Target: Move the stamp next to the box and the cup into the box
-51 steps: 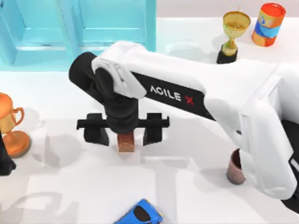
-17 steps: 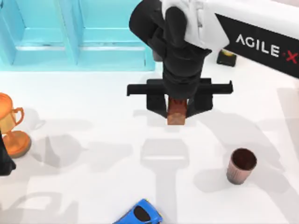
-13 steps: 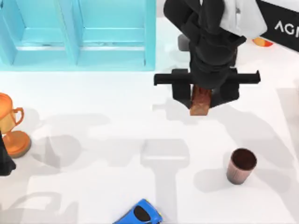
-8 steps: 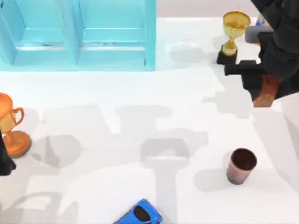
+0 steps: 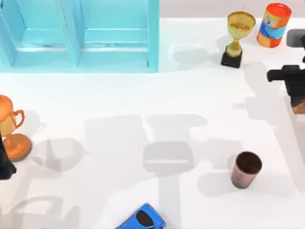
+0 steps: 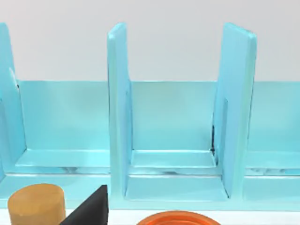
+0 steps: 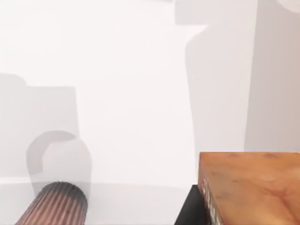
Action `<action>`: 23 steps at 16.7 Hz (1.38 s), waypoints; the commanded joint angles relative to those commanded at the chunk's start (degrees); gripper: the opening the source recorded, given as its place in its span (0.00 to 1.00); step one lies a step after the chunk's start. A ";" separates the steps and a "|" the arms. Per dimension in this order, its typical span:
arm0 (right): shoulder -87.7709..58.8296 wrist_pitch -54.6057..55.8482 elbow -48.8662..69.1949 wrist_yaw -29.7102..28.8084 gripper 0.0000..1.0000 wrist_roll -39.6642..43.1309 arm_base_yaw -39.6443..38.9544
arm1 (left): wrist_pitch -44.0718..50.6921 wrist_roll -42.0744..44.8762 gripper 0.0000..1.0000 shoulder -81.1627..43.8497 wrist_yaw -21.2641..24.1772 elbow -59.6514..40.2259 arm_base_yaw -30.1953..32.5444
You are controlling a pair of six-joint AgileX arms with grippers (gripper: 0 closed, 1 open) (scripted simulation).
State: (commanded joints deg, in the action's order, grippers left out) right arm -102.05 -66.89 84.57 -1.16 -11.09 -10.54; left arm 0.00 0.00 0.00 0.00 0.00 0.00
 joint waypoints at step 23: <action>-3.76 13.99 -10.23 -0.02 0.00 -0.03 0.02 | 0.00 0.00 1.00 0.00 0.00 0.00 0.00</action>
State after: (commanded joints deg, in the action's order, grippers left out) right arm -105.81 -52.90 74.34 -1.18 -11.13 -10.52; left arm 0.00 0.00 0.00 0.00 0.00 0.00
